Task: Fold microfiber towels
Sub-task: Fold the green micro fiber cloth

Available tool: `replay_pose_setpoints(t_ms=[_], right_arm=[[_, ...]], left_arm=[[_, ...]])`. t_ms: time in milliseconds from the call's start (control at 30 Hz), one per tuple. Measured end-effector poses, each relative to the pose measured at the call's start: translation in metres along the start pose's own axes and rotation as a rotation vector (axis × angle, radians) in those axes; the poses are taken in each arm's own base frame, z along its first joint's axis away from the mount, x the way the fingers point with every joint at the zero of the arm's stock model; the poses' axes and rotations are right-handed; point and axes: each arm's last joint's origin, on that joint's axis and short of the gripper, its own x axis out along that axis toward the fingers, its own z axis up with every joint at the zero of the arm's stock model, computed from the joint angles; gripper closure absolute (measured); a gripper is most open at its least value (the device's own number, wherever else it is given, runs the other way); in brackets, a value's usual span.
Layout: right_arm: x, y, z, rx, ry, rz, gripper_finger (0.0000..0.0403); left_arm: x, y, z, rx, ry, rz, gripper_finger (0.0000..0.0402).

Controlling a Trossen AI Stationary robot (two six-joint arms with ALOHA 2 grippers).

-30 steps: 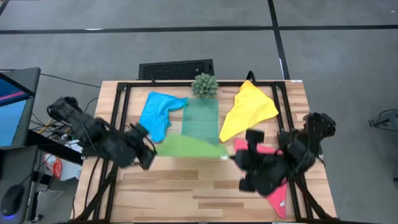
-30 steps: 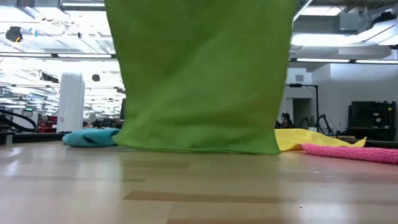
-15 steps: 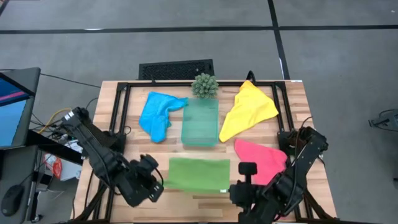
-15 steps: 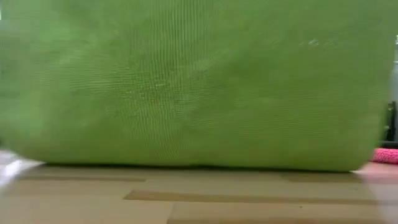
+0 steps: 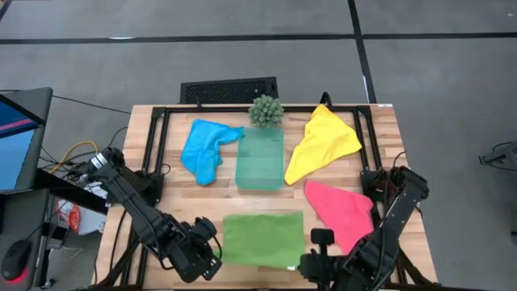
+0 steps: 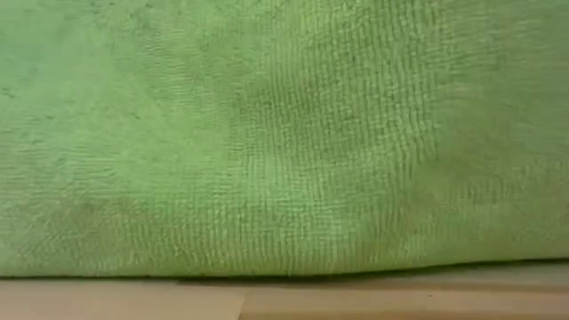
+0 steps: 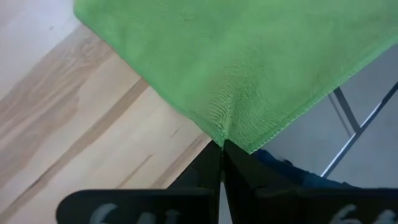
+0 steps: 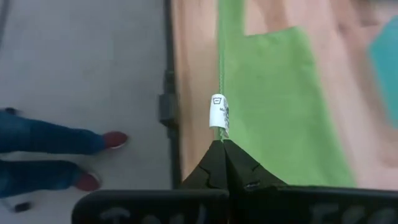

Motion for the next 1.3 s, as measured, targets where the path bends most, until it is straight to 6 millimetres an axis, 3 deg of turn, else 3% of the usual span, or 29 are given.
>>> replay_pose_setpoints(t_ms=[433,700,967,1300], right_arm=[[0.006,0.019,-0.029,0.086,0.088,0.080,0.0401],[0.005,0.018,-0.031,0.088,0.082,0.058,0.0401],[0.039,0.022,-0.048,0.165,0.092,0.107,0.0402],[0.053,0.001,-0.060,0.160,0.132,0.037,0.0403]], left_arm=[[0.001,-0.009,-0.013,-0.036,0.005,-0.084,0.0401],[0.024,-0.012,-0.018,0.004,0.037,-0.029,0.0402],[0.024,-0.012,-0.021,0.011,0.030,-0.032,0.0402],[0.047,-0.004,-0.020,0.018,0.045,0.023,0.0402]])
